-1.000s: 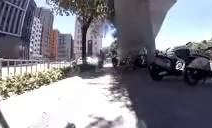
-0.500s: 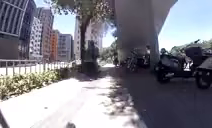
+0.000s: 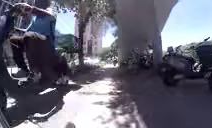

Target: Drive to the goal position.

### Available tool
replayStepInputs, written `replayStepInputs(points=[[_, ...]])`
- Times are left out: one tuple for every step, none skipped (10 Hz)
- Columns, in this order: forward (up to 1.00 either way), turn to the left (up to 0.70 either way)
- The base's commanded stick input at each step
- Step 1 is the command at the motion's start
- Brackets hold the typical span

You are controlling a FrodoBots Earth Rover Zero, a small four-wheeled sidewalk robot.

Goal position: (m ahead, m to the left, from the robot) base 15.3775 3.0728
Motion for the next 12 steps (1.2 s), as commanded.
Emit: replayStepInputs(points=[[0.70,0.00],[0.70,0.00],[0.70,0.00],[0.70,0.00],[0.70,0.00],[0.70,0.00],[0.70,0.00],[0.70,0.00],[0.70,0.00],[0.70,0.00],[0.70,0.00],[0.70,0.00]])
